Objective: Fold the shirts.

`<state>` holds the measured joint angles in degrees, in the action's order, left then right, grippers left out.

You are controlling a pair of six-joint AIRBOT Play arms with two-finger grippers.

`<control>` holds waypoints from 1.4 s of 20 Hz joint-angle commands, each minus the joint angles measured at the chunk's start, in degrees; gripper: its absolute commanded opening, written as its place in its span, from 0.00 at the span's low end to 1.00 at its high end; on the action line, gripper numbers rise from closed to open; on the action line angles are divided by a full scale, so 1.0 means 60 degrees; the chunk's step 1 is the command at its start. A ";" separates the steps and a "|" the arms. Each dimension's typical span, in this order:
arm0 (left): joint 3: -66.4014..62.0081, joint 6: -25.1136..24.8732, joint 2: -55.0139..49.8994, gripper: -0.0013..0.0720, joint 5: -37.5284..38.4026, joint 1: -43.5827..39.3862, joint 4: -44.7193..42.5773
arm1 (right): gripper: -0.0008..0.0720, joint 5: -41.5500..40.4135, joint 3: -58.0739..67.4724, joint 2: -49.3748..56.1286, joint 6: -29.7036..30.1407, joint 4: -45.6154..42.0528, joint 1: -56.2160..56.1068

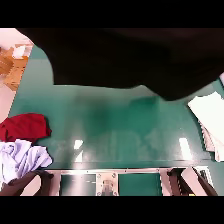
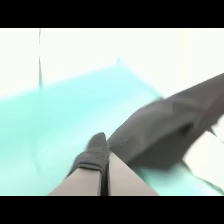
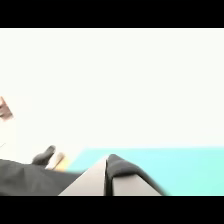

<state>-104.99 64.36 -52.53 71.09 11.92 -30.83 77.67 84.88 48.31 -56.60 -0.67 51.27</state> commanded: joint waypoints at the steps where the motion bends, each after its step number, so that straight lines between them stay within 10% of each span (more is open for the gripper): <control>1: -0.2102 0.0025 0.1005 0.05 -0.0681 0.0004 -0.0171 | 0.04 -0.1628 0.1774 -0.1563 -0.0069 0.0550 0.0528; 9: 0.0499 0.1749 0.1180 0.05 -0.0463 0.0004 -0.3355 | 0.04 -0.1632 0.0845 -0.1559 -0.0710 -0.1151 0.0390; 18: 0.5694 -0.1665 -0.3100 0.05 -0.2284 -0.0036 -0.0809 | 0.04 -0.5712 -0.5023 0.1443 0.0743 -0.3111 -0.4324; 22: 0.5391 -0.3184 -0.6553 0.05 -0.2728 -0.0182 0.1428 | 0.04 -0.6258 -0.3905 0.5646 0.0794 -0.2823 -0.5002; 28: 0.2867 -0.2790 -0.8878 0.05 -0.3071 -0.0313 0.2000 | 0.04 -0.5319 -0.0455 0.9143 -0.0506 -0.2495 -0.4918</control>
<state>-82.21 47.24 -99.96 54.48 10.26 -21.50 43.81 74.15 94.56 -55.96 -16.14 22.15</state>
